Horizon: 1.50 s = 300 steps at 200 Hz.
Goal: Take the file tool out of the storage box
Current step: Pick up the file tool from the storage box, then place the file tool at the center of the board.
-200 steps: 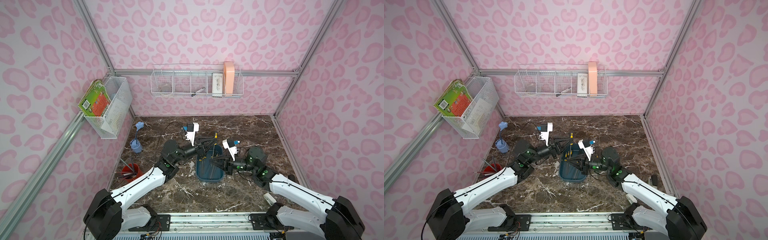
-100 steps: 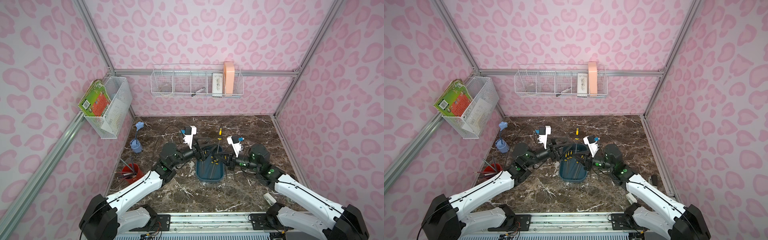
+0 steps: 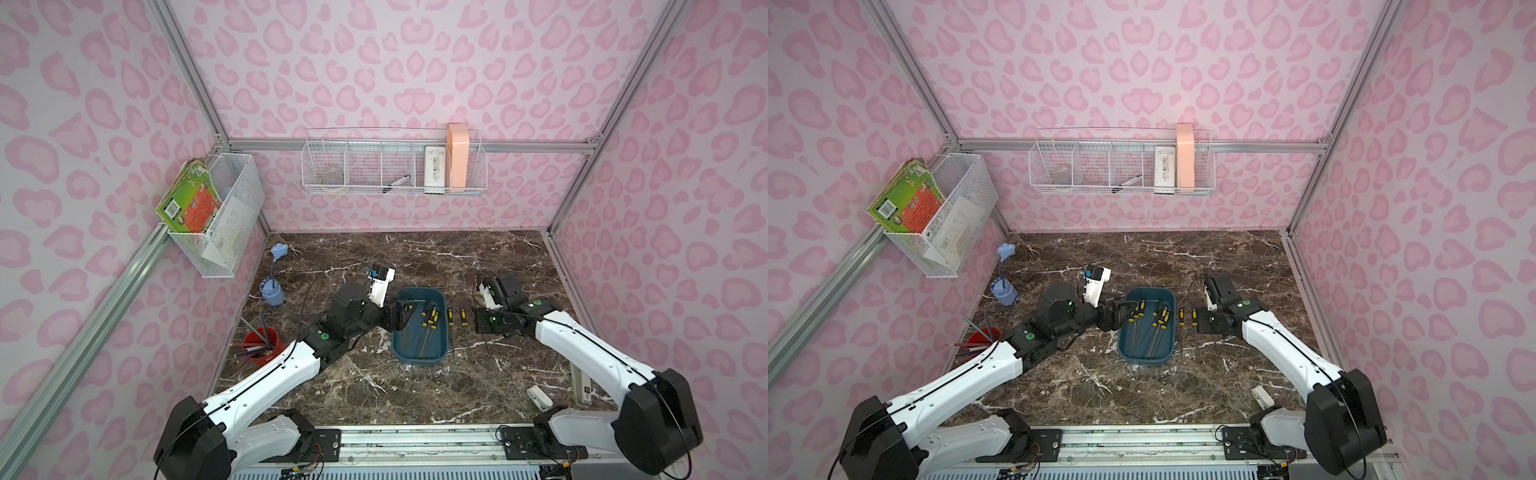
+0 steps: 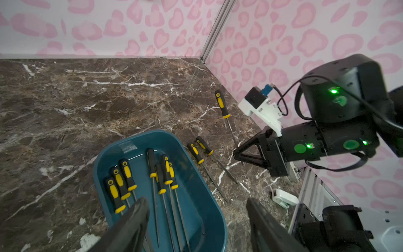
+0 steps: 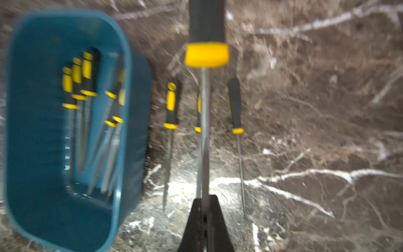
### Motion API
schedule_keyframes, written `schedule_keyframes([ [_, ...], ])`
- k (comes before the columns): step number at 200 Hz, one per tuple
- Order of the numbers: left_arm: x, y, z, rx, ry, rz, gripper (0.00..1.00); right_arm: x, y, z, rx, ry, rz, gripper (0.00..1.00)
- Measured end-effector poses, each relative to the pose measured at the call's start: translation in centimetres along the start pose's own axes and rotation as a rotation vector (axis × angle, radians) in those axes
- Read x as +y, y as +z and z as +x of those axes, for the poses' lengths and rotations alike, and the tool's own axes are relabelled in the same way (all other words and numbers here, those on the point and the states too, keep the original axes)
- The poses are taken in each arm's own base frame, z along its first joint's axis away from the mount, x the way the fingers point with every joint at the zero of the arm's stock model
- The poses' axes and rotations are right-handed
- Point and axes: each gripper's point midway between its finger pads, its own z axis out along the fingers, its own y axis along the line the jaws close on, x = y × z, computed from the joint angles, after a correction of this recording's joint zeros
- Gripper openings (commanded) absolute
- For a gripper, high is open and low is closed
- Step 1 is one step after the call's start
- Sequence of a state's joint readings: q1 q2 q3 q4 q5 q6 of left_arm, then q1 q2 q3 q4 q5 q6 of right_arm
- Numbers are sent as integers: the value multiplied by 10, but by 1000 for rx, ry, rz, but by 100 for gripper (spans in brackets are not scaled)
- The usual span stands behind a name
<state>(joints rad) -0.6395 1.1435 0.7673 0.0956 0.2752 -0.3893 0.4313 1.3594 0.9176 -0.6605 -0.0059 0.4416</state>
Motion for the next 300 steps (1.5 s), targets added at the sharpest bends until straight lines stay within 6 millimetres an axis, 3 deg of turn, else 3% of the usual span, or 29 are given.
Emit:
schedule_keyframes([
  [23,7,-1,9,33,4,17,74,-25,23,20,131,10,118,0],
  [55,11,-7,17,59,14,30,74,-54,29,33,203,46,201,0],
  [100,10,-7,22,82,28,51,74,-69,38,47,310,47,237,0],
  [204,11,-6,25,92,46,52,73,-73,52,59,426,8,243,0],
  [300,14,1,31,123,37,51,73,-67,52,52,417,-39,249,0],
])
